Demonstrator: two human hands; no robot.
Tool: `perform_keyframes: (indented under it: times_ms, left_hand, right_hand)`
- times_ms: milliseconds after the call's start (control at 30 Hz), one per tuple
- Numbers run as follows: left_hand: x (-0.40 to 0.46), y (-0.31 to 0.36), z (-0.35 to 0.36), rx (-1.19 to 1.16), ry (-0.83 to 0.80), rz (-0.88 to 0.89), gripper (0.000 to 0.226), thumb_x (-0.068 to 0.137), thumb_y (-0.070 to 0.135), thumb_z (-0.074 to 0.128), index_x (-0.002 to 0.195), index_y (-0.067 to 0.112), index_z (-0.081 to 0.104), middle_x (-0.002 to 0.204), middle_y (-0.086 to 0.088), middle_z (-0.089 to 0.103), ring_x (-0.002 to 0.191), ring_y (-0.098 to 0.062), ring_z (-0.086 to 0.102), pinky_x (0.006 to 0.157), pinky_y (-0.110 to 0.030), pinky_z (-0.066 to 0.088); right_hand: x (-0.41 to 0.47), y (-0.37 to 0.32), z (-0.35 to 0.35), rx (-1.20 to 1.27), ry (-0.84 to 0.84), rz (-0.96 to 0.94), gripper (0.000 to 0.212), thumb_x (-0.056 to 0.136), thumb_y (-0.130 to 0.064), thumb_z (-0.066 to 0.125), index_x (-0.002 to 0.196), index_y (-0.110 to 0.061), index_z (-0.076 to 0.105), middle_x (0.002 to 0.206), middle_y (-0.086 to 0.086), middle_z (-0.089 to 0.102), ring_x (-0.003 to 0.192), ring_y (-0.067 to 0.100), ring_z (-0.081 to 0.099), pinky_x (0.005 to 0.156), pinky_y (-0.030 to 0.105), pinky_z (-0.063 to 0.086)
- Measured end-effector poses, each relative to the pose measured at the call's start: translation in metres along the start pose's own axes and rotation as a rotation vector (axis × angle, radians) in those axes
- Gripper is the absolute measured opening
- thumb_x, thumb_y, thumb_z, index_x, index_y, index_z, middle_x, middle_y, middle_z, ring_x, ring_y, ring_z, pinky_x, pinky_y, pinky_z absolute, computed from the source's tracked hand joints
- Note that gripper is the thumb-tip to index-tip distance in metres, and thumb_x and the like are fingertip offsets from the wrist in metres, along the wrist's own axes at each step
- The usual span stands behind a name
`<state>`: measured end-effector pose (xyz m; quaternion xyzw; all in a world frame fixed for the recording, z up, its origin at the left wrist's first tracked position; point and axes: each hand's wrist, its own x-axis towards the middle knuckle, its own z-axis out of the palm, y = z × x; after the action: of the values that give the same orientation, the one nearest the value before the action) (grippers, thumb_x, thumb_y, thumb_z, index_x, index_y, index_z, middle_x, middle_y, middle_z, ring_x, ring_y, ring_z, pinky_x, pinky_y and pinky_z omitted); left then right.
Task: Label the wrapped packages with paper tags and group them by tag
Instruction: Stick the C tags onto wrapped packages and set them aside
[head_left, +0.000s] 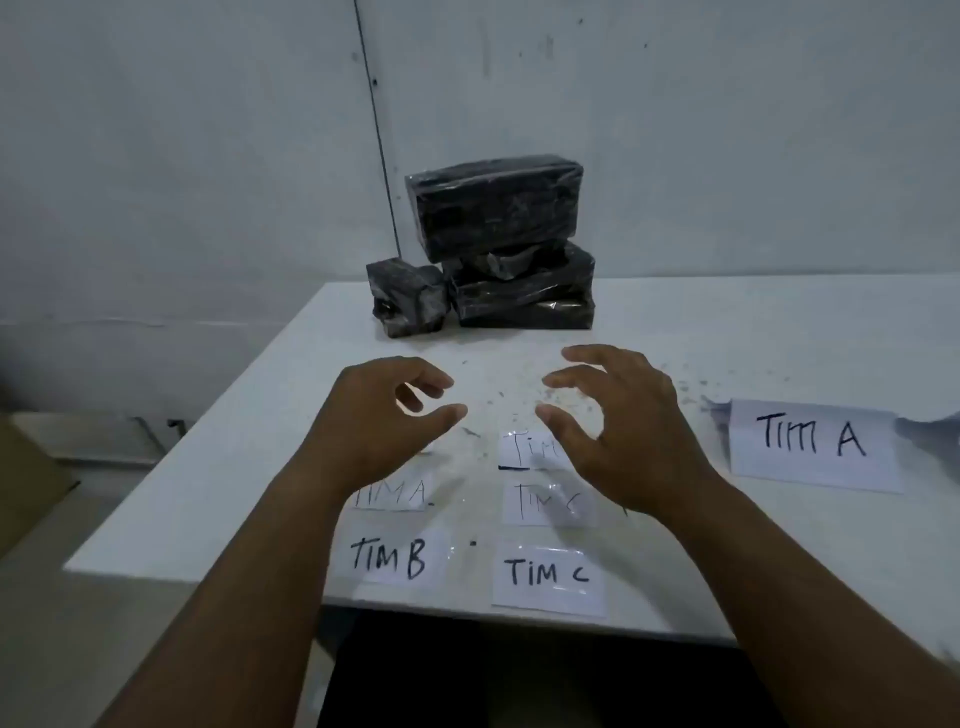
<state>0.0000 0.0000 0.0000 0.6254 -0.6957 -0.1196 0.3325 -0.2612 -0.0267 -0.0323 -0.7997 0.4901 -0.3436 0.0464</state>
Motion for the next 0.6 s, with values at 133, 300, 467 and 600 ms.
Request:
perform_keyframes:
  times_ms: [133, 300, 467, 600]
  left_hand:
    - [-0.003, 0.0, 0.019, -0.006, -0.105, -0.023, 0.022, 0.077, 0.051, 0.083, 0.093, 0.039, 0.073, 0.093, 0.022, 0.072, 0.082, -0.001, 0.067, 0.07, -0.019, 0.051]
    - [-0.022, 0.014, 0.035, 0.093, -0.275, 0.004, 0.023, 0.074, 0.059, 0.08, 0.083, 0.042, 0.067, 0.086, 0.023, 0.066, 0.084, 0.003, 0.059, 0.067, -0.018, 0.047]
    - [-0.043, 0.016, 0.051, 0.177, -0.371, 0.016, 0.032, 0.07, 0.068, 0.078, 0.086, 0.042, 0.067, 0.089, 0.025, 0.063, 0.09, 0.007, 0.054, 0.069, -0.012, 0.039]
    - [-0.05, 0.013, 0.058, 0.167, -0.406, -0.032, 0.039, 0.066, 0.071, 0.079, 0.089, 0.043, 0.067, 0.092, 0.025, 0.062, 0.099, 0.01, 0.051, 0.069, -0.011, 0.04]
  right_hand:
    - [-0.011, 0.009, 0.009, 0.047, -0.054, 0.05, 0.028, 0.093, -0.048, 0.061, 0.116, -0.034, 0.069, 0.128, -0.014, 0.063, 0.12, 0.008, 0.054, 0.104, 0.032, 0.034]
    - [-0.04, 0.018, 0.005, 0.193, -0.097, 0.085, 0.005, 0.091, -0.033, 0.072, 0.096, -0.031, 0.071, 0.071, -0.018, 0.061, 0.071, 0.006, 0.059, 0.064, 0.011, 0.04]
    - [-0.071, 0.028, 0.002, 0.239, -0.172, 0.104, 0.012, 0.087, -0.027, 0.077, 0.081, -0.032, 0.069, 0.057, -0.008, 0.056, 0.061, 0.015, 0.058, 0.057, 0.011, 0.039]
    - [-0.078, 0.029, 0.002, 0.259, -0.199, 0.1, 0.004, 0.085, -0.03, 0.077, 0.082, -0.03, 0.074, 0.055, -0.007, 0.056, 0.056, 0.013, 0.057, 0.056, 0.011, 0.038]
